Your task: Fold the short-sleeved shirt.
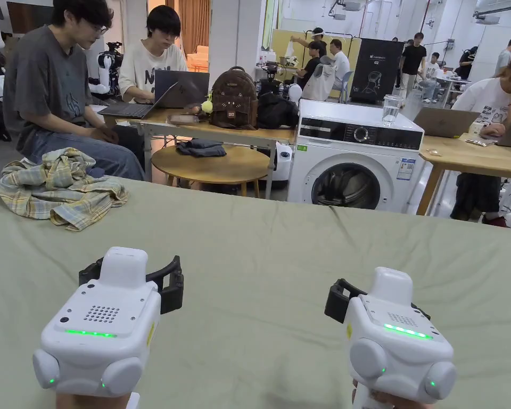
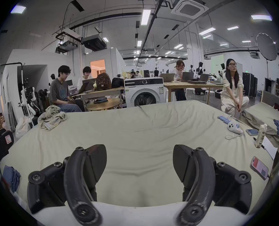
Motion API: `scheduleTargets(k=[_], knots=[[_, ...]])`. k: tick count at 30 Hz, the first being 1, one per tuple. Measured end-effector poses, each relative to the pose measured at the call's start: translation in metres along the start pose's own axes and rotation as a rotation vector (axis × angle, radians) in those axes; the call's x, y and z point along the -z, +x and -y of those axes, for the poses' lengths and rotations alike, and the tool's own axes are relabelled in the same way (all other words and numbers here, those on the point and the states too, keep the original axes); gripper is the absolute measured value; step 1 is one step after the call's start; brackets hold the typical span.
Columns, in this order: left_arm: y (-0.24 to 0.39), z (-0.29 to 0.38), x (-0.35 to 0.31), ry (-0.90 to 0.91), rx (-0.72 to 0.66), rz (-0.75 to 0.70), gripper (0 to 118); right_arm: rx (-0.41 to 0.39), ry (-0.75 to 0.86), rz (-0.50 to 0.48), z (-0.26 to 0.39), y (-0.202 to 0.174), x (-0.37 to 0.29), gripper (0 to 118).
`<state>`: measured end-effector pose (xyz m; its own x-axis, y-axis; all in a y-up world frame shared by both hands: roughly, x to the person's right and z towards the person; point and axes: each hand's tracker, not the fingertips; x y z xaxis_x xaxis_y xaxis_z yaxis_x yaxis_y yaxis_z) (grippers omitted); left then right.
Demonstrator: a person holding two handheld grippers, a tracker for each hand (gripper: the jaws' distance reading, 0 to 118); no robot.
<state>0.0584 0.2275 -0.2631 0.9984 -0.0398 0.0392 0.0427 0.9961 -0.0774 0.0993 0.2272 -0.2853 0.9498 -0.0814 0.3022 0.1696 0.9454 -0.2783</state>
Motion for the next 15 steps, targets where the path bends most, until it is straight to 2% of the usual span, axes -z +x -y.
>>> scheduleTargets(k=[5, 6, 9, 11, 15], knots=[[-0.001, 0.001, 0.0, -0.001, 0.006, -0.002, 81, -0.038, -0.043, -0.055, -0.001, -0.001, 0.001, 85], [-0.001, 0.001, 0.0, -0.001, 0.005, -0.003, 81, -0.042, -0.048, -0.033, -0.002, -0.002, 0.001, 85], [-0.002, -0.001, 0.0, -0.002, 0.0, -0.002, 81, 0.011, -0.046, -0.057, -0.003, 0.001, 0.0, 85], [-0.002, -0.002, -0.001, -0.001, -0.001, -0.001, 81, 0.012, -0.053, -0.064, -0.005, 0.003, 0.0, 85], [-0.003, -0.004, -0.001, 0.0, -0.001, -0.004, 81, 0.03, -0.038, -0.15, -0.004, 0.01, 0.001, 85]])
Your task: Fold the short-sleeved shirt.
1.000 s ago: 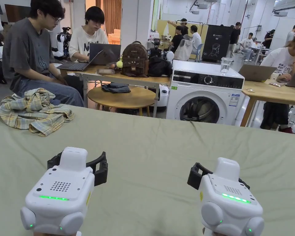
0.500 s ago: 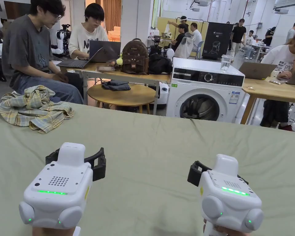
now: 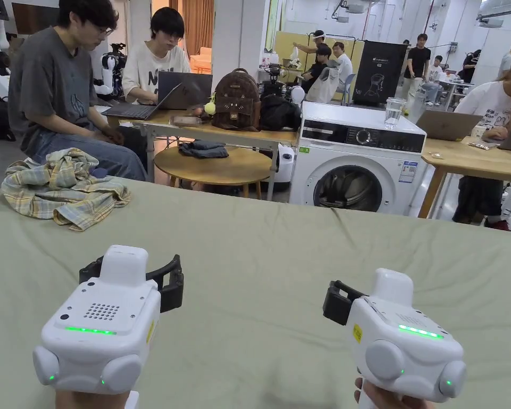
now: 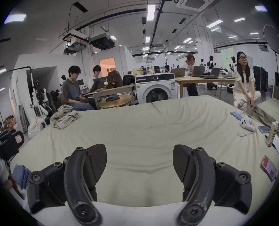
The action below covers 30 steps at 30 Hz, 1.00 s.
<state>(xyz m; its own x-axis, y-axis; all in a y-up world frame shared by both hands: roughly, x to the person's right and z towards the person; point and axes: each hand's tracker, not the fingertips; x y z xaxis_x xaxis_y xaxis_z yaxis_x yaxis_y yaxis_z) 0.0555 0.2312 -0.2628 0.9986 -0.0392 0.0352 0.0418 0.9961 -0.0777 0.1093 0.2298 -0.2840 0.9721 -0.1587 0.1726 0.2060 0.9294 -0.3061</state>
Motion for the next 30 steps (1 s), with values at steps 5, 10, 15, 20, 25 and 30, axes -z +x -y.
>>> scheduleTargets(k=[5, 10, 15, 20, 25, 30], knots=[[-0.001, 0.002, 0.0, 0.002, 0.005, -0.001, 81, -0.054, 0.115, 0.076, 0.004, -0.003, -0.002, 86], [0.0, 0.003, 0.0, 0.006, 0.011, -0.002, 81, -0.136, 0.172, 0.134, 0.009, -0.007, -0.005, 86], [0.0, 0.0, 0.001, 0.012, 0.003, -0.003, 81, -0.156, 0.191, 0.148, 0.008, -0.006, -0.006, 86], [0.001, -0.001, 0.002, 0.014, 0.002, -0.002, 81, -0.152, 0.217, 0.115, 0.008, -0.003, -0.007, 86], [0.002, 0.003, 0.002, 0.013, 0.011, 0.0, 81, -0.142, 0.234, 0.094, 0.011, 0.002, -0.007, 86], [0.002, 0.003, 0.002, 0.018, 0.012, 0.0, 81, -0.138, 0.235, 0.101, 0.013, 0.003, -0.006, 86]])
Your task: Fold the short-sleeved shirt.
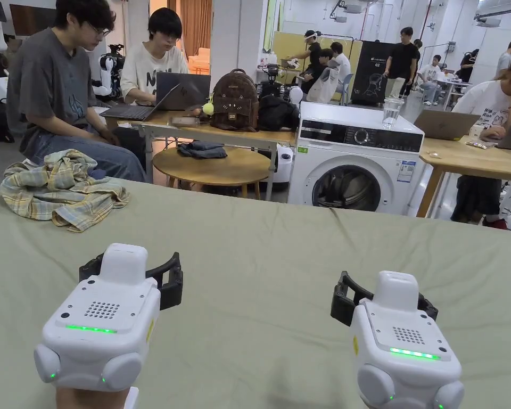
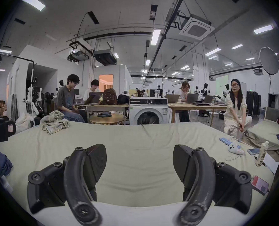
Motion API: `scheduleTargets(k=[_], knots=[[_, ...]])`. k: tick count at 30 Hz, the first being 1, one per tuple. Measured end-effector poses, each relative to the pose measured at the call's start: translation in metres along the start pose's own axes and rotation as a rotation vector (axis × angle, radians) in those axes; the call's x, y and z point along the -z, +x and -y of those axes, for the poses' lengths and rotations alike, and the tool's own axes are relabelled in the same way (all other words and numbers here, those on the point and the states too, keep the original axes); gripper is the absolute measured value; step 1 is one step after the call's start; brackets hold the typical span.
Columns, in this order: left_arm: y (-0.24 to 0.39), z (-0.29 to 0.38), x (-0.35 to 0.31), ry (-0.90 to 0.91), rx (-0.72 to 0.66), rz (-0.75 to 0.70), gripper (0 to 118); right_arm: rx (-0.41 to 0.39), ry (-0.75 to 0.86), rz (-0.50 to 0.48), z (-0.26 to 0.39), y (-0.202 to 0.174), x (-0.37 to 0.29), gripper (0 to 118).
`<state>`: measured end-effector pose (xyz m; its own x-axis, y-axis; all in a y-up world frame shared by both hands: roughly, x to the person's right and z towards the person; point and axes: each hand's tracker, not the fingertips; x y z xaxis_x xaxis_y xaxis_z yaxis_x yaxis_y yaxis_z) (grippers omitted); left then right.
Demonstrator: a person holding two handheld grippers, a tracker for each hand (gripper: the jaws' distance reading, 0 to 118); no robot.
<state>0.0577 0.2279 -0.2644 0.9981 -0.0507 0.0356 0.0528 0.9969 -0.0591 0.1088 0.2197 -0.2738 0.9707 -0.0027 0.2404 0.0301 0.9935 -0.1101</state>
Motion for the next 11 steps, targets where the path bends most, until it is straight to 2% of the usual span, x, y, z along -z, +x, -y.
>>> scheduleTargets(k=[11], knots=[[-0.0004, 0.0015, 0.0006, 0.001, 0.005, -0.003, 81, 0.0, 0.02, -0.001, -0.0028, 0.003, -0.0011, 86]])
